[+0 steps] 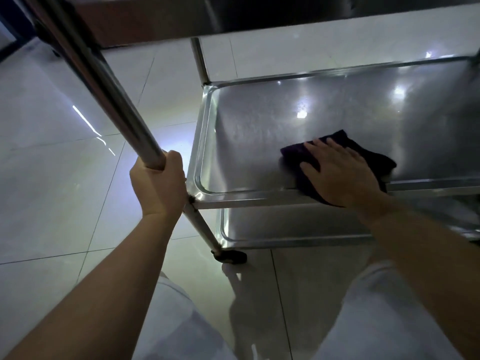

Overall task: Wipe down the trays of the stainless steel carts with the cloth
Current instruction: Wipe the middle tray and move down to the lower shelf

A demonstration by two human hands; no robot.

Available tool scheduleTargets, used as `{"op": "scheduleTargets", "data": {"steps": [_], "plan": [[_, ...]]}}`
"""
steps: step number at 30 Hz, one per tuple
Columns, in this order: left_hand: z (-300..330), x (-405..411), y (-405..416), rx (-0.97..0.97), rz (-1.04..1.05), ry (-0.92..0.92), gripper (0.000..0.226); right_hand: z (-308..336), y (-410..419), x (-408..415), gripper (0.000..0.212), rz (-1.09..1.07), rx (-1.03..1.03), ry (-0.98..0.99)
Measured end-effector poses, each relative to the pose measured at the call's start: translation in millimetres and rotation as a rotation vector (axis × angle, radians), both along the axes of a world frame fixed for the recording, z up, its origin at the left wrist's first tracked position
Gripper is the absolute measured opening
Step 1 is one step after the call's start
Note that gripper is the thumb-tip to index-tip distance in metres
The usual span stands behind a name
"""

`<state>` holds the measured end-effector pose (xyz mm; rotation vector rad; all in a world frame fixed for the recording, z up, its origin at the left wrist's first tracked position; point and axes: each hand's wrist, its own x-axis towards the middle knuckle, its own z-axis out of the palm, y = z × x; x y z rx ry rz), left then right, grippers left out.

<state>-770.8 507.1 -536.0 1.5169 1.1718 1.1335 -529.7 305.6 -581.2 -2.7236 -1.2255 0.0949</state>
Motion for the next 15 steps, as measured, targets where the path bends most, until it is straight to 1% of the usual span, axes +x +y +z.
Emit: {"op": "scheduleTargets", "data": {"steps": [2, 5, 11, 14, 15], "plan": [[0.3, 1.1, -2.1, -0.008, -0.001, -0.002, 0.031, 0.7, -42.1, 37.1, 0.064, -0.087, -0.014, -0.005], [2.8, 1.3, -6.7, -0.021, -0.001, 0.026, 0.031, 0.0, -83.9, 77.9, 0.067, -0.145, -0.041, -0.022], [12.6, -7.3, -13.7, -0.018, -0.019, 0.121, 0.028, -3.7, -85.7, 86.2, 0.068, -0.139, -0.042, -0.055], [13.5, -13.4, -12.3, 0.005, -0.037, 0.205, 0.030, -4.2, -87.6, 84.7, 0.068, -0.140, -0.033, -0.051], [11.6, -15.7, -12.7, 0.020, -0.045, 0.258, 0.030, -3.3, -87.3, 84.5, 0.068, -0.139, -0.031, -0.046]]}}
